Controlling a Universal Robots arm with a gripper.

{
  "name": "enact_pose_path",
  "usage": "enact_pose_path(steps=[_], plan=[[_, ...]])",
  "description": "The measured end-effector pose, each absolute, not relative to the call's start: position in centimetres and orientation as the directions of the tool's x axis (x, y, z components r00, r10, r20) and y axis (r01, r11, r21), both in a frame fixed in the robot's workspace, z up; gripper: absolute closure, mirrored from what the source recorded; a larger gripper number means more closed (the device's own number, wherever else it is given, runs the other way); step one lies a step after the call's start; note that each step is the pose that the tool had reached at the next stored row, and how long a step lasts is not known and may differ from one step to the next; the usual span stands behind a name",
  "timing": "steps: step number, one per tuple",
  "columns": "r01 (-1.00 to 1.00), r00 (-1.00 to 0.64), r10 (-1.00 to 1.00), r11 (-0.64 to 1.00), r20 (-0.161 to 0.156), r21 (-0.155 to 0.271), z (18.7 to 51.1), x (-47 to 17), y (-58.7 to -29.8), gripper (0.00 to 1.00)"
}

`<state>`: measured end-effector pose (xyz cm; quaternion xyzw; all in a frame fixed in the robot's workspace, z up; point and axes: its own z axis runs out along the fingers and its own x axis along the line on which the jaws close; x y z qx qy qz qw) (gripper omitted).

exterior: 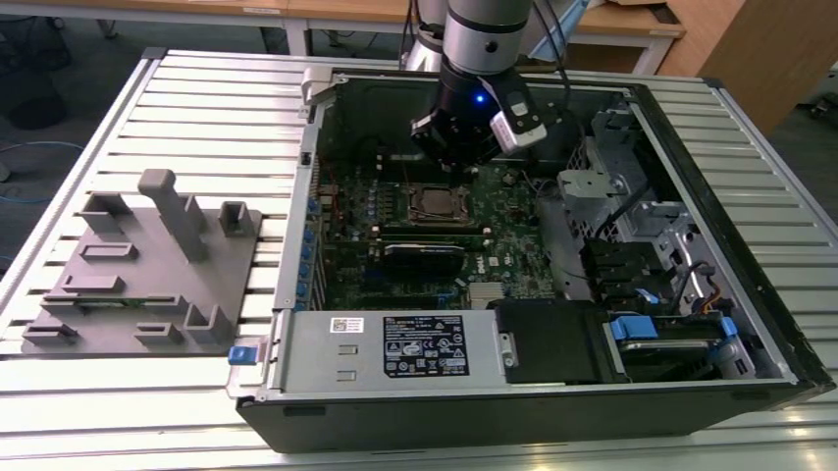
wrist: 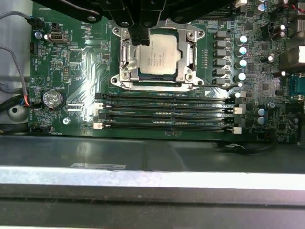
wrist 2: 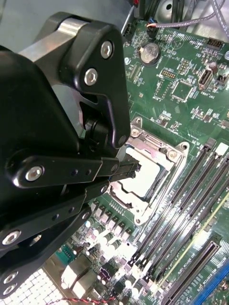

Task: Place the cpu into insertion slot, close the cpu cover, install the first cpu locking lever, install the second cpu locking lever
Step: 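Close the cpu cover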

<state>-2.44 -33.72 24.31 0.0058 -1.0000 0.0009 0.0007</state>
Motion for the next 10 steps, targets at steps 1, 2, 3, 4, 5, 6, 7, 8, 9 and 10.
enact_pose_path(steps=[1,2,3,4,5,6,7,8,9,10], plan=[[-0.012,-1.000,-0.012,1.000,0.002,-0.002,24.30,-2.56,-33.72,0.89],[-0.012,-1.000,-0.012,1.000,0.002,-0.002,24.30,-2.70,-33.72,0.89],[-0.012,-1.000,-0.012,1.000,0.002,-0.002,24.30,-2.85,-33.73,0.89],[-0.012,-1.000,-0.012,1.000,0.002,-0.002,24.28,-2.98,-33.73,0.89],[-0.012,-1.000,-0.012,1.000,0.002,-0.002,24.26,-3.11,-33.73,0.89],[-0.012,-1.000,-0.012,1.000,0.002,-0.002,24.23,-3.23,-33.73,0.89],[-0.012,-1.000,-0.012,1.000,0.002,-0.002,24.17,-3.33,-33.73,0.89],[-0.012,-1.000,-0.012,1.000,0.002,-0.002,24.10,-3.40,-33.73,0.89],[-0.012,-1.000,-0.012,1.000,0.002,-0.002,24.03,-3.48,-33.73,0.89],[-0.012,-1.000,-0.012,1.000,0.002,-0.002,23.95,-3.54,-33.73,0.89]])
